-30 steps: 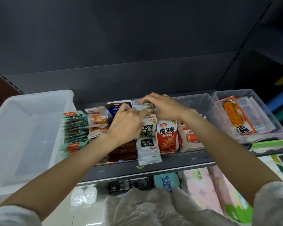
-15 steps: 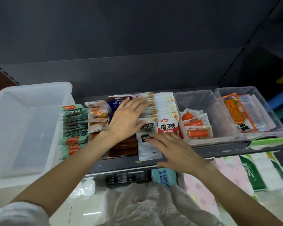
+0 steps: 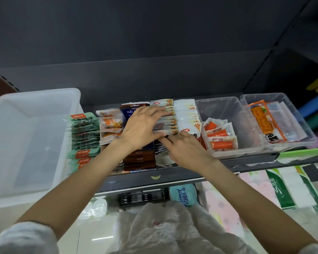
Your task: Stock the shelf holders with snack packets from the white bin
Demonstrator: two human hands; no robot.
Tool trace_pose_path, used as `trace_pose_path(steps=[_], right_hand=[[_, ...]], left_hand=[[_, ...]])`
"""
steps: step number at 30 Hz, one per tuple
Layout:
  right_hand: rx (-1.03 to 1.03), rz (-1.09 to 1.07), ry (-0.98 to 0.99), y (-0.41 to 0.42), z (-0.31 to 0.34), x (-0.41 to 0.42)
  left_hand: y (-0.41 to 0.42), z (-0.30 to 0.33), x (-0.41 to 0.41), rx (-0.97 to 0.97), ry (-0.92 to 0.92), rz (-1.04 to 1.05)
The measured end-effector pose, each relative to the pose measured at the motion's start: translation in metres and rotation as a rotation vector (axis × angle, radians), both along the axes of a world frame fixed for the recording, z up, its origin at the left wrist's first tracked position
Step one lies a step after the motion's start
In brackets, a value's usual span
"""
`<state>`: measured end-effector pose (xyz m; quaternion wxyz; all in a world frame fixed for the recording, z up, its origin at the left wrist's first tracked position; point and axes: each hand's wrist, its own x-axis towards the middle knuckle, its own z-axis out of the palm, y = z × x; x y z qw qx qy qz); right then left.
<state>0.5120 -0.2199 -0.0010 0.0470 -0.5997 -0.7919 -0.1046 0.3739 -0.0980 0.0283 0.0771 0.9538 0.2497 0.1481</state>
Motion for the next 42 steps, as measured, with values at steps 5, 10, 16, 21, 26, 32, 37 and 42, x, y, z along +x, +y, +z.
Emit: trace_pose_path(steps=[5, 10, 16, 21, 26, 32, 37, 42], right_hand=[[-0.184, 0.033, 0.031, 0.003, 0.013, 0.001], [-0.474, -0.089, 0.32, 0.016, 0.046, 0.015], [-0.158, -0.182, 0.115, 0.002, 0.043, -0.003], [0.136, -0.451, 0.419, -0.022, 0.015, -0.017], [0.129, -0.596, 0.89, -0.028, 0.001, -0.027], [0.016, -0.512, 0.815, -0.02, -0.006, -0.029], [-0.016, -0.509, 0.945, -0.018, -0.009, -0.031], [-0.028, -0.472, 1.185, -0.011, -0.01, -0.033]], left_hand=[[0.002, 0.001, 0.0, -0.009, 0.001, -0.006], [0.009, 0.003, 0.001, -0.054, -0.021, -0.04], [0.011, -0.001, -0.009, -0.152, -0.125, -0.064], [-0.013, 0.008, -0.024, -0.096, -0.151, 0.006], [-0.055, 0.003, -0.011, 0.037, 0.311, 0.03], [-0.061, -0.003, -0.012, -0.046, -0.08, 0.127], [-0.084, -0.004, -0.023, -0.453, -0.401, 0.439], [-0.079, -0.013, -0.013, -0.675, -0.251, 0.451]])
